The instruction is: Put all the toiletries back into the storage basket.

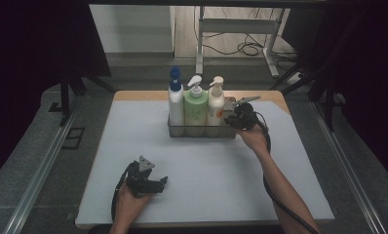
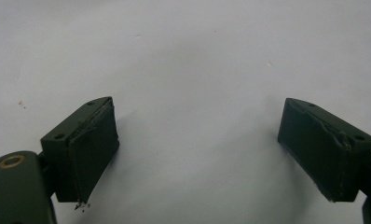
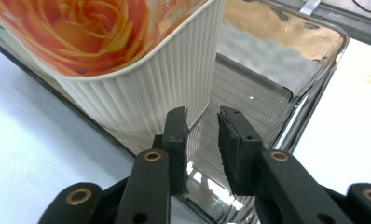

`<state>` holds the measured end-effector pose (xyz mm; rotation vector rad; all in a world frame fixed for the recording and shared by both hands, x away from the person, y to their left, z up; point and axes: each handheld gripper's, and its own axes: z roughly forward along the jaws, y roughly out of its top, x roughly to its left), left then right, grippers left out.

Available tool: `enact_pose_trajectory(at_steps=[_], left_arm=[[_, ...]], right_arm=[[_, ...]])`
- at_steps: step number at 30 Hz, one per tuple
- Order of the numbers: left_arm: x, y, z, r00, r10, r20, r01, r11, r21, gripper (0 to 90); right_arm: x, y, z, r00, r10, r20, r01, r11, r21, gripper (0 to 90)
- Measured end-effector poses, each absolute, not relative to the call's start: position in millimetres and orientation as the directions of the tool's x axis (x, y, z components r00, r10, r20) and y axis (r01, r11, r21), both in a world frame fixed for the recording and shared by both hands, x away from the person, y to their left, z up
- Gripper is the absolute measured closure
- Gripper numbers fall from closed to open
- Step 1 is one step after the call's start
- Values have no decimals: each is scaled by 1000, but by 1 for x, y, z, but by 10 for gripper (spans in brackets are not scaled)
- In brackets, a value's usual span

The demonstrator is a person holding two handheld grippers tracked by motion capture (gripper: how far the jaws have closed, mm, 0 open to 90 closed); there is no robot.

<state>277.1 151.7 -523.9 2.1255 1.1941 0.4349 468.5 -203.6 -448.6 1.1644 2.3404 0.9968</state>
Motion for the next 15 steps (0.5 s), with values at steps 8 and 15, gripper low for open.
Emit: enact_pose_trajectory(at_steps=[8,15], left_arm=[[277,152,-524,529,848,-28,631,-371,681,116],[277,152,-524,529,848,-28,631,-371,682,116]], right_arm=[[462,-207,-440,-618,786,-7,535,427,729,664],[455,-208,-434,-631,776,-4,521,428,738,624]])
